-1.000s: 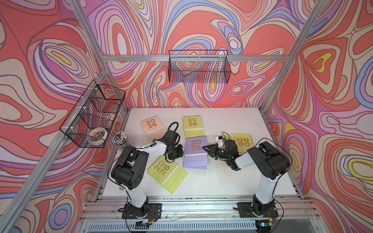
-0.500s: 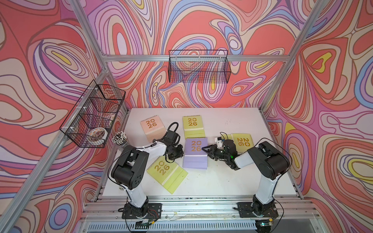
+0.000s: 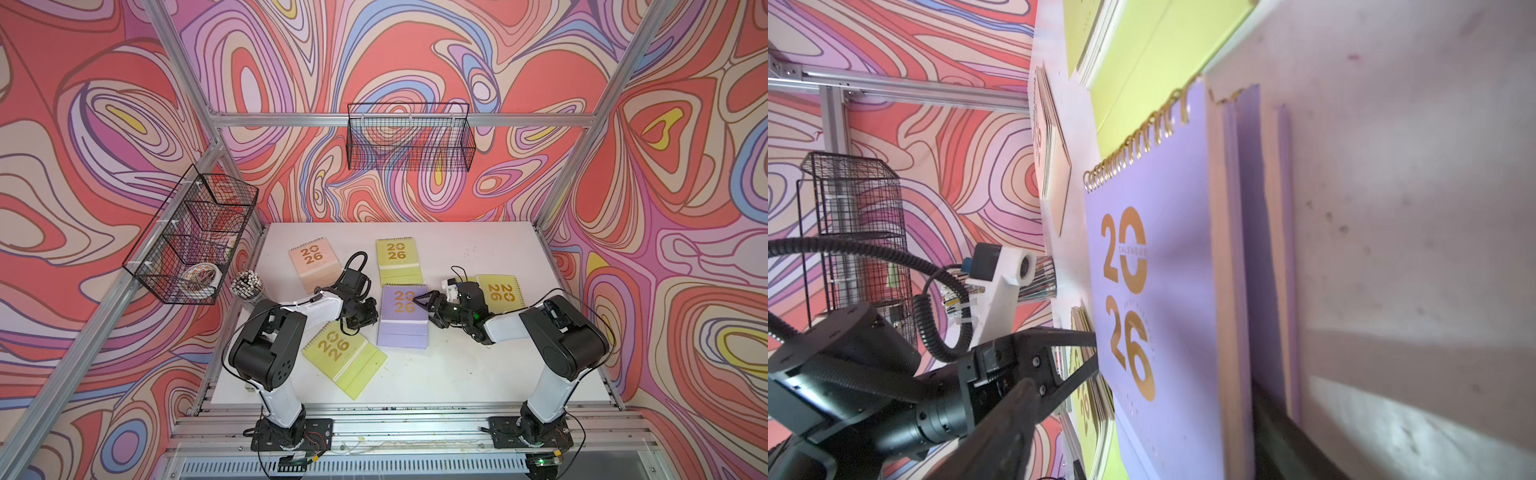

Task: Stack the calendars
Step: Place the calendar at the calendar.

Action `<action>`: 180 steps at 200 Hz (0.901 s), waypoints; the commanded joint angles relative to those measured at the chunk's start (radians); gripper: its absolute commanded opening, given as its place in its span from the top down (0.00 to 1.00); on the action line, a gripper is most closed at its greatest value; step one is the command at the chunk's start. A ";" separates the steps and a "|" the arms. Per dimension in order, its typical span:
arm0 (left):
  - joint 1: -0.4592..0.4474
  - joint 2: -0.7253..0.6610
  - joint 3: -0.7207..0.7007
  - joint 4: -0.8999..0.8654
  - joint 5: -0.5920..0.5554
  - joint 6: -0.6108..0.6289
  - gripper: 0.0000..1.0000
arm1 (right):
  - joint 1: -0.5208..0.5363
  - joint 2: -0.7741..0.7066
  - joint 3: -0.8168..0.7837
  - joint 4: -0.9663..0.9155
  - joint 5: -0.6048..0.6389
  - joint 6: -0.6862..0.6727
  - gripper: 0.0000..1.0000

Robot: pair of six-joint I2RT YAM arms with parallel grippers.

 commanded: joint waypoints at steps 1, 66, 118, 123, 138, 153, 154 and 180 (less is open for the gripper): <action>0.005 -0.003 0.007 -0.034 -0.020 0.011 1.00 | 0.003 -0.014 0.024 -0.118 0.043 -0.042 0.11; 0.006 -0.032 0.020 -0.072 -0.042 0.020 1.00 | 0.003 -0.101 0.081 -0.358 0.124 -0.122 0.02; 0.007 -0.096 0.020 -0.124 -0.068 0.022 1.00 | 0.003 -0.171 0.111 -0.498 0.191 -0.168 0.02; 0.007 -0.104 0.018 -0.132 -0.073 0.022 1.00 | 0.003 -0.179 0.118 -0.519 0.200 -0.178 0.02; 0.007 -0.132 0.018 -0.165 -0.086 0.028 1.00 | 0.002 -0.207 0.138 -0.585 0.225 -0.210 0.02; 0.008 -0.170 0.006 -0.195 -0.104 0.026 1.00 | 0.003 -0.233 0.158 -0.644 0.246 -0.244 0.02; 0.007 -0.171 0.005 -0.198 -0.106 0.025 1.00 | 0.003 -0.236 0.159 -0.648 0.248 -0.246 0.02; 0.008 -0.255 -0.037 -0.254 -0.154 -0.006 1.00 | 0.012 -0.271 0.200 -0.756 0.292 -0.323 0.02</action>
